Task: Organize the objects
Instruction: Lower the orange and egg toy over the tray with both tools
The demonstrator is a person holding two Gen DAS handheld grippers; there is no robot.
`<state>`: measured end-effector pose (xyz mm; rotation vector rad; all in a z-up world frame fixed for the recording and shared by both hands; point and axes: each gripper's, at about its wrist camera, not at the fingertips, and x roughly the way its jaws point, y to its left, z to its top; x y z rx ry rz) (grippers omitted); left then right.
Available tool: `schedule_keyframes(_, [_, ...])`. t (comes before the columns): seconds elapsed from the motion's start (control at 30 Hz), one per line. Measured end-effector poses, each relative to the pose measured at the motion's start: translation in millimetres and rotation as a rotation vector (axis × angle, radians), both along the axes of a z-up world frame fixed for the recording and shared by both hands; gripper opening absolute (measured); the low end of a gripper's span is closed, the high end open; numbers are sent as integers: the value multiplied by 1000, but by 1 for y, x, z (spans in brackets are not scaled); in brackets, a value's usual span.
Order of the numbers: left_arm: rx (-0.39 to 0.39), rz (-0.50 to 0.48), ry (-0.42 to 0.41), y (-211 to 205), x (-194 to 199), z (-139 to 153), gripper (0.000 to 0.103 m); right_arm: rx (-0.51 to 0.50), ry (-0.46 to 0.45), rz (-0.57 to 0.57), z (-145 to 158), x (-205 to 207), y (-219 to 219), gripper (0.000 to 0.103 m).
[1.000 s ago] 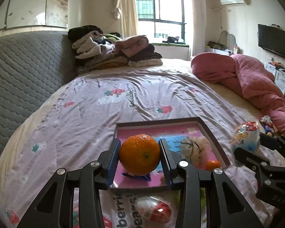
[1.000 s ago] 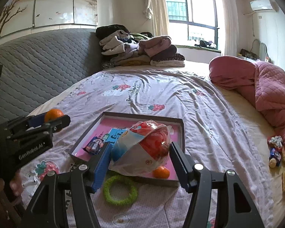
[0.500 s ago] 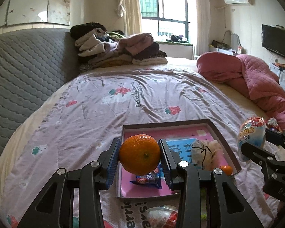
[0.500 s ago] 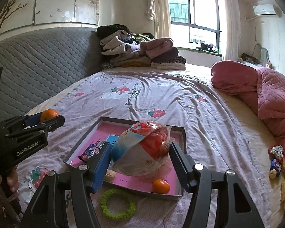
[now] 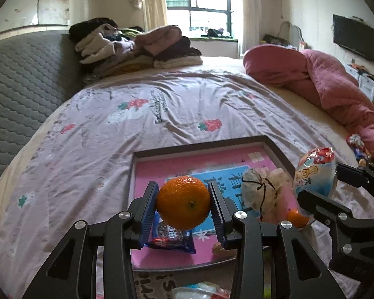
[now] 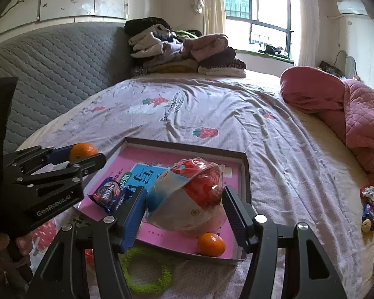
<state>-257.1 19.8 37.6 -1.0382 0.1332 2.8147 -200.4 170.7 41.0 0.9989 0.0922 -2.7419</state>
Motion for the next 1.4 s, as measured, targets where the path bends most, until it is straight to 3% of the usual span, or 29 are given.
schedule_keyframes(0.5, [-17, -33, -101, 18, -39, -40, 42, 57, -77, 18, -40, -22, -10, 62])
schedule_keyframes(0.97, [1, -58, -147, 25, -49, -59, 42, 76, -127, 28, -65, -35, -14, 62])
schedule_keyframes(1.4, [-33, -85, -222, 32, -54, -77, 42, 111, -153, 38, -77, -34, -17, 62])
